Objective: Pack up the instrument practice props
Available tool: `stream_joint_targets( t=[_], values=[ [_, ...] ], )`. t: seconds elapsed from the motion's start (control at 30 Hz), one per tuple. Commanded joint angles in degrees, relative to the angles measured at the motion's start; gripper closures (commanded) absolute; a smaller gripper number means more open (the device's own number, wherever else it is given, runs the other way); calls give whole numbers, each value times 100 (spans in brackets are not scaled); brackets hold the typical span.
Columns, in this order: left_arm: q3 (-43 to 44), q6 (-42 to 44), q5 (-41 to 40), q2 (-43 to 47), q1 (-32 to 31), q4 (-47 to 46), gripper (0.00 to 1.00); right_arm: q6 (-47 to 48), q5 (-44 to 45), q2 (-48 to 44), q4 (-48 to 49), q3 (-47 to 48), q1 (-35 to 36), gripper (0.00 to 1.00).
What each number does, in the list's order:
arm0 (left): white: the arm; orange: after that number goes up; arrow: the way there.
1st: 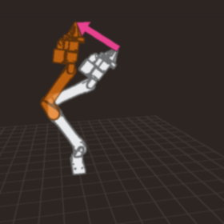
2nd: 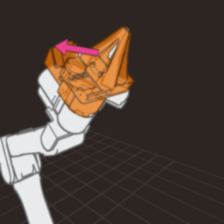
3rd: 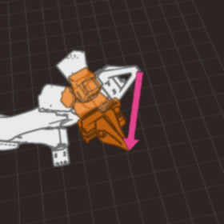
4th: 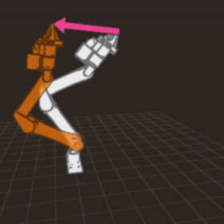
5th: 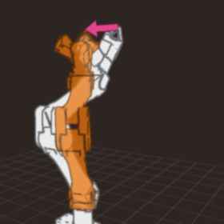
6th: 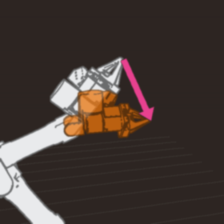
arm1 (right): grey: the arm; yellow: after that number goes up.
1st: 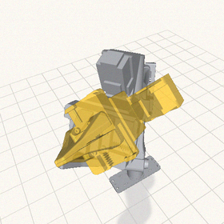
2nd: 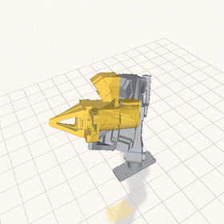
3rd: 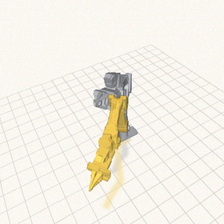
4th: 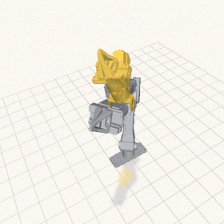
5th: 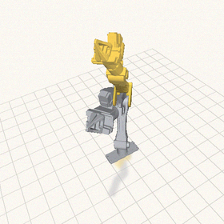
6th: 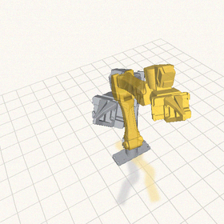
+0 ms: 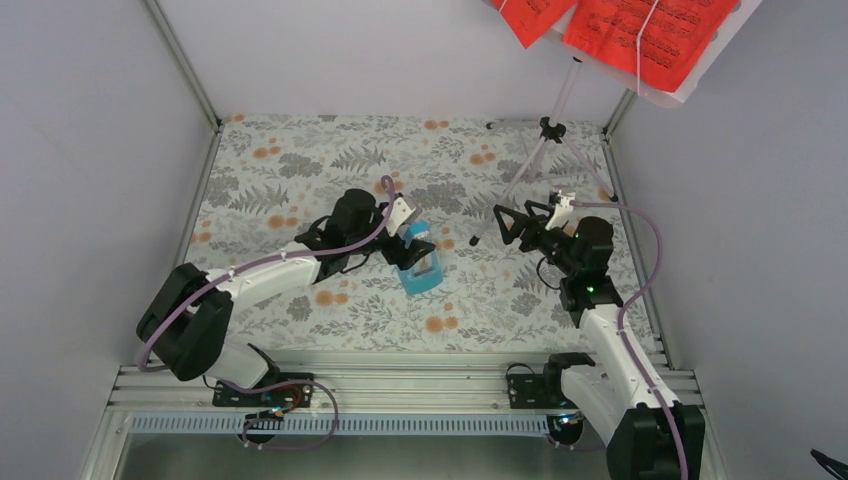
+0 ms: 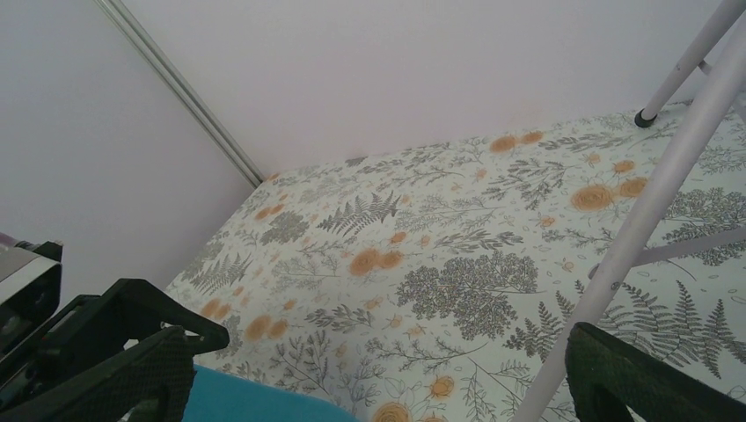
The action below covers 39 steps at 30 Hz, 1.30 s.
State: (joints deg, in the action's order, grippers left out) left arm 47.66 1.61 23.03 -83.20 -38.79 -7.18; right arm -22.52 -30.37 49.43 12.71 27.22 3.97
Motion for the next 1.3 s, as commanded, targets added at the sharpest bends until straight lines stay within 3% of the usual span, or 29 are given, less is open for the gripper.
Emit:
stream_joint_targets(
  t=[0.0,0.13,0.23,0.4,0.57,0.77,0.97,1.2,1.27],
  values=[
    [-29,11,-106,-6,-16,-64,9,54,75,-76,-1,-120,-75,1],
    [-90,42,-322,70,-15,-20,31,47,83,-83,11,-154,-73,0],
    [-208,37,-670,205,-10,-20,37,52,96,-84,14,-173,-72,1],
    [-432,-94,-2014,622,189,168,39,72,126,-131,-4,-191,-80,1],
    [-995,-433,-3019,1295,1072,235,45,123,155,-187,-32,-212,-78,0],
    [-1408,-1036,-4458,1789,2009,610,45,123,128,-172,27,-246,-74,0],
    [-1704,-1407,-4532,2123,3163,617,45,160,127,-225,-37,-225,-82,0],
    [-1760,-1767,-4760,2047,3786,731,45,161,186,-318,-127,-253,-82,0],
    [-1774,-1836,-4682,2066,3829,723,39,158,235,-342,-151,-253,-88,0]
  ],
)
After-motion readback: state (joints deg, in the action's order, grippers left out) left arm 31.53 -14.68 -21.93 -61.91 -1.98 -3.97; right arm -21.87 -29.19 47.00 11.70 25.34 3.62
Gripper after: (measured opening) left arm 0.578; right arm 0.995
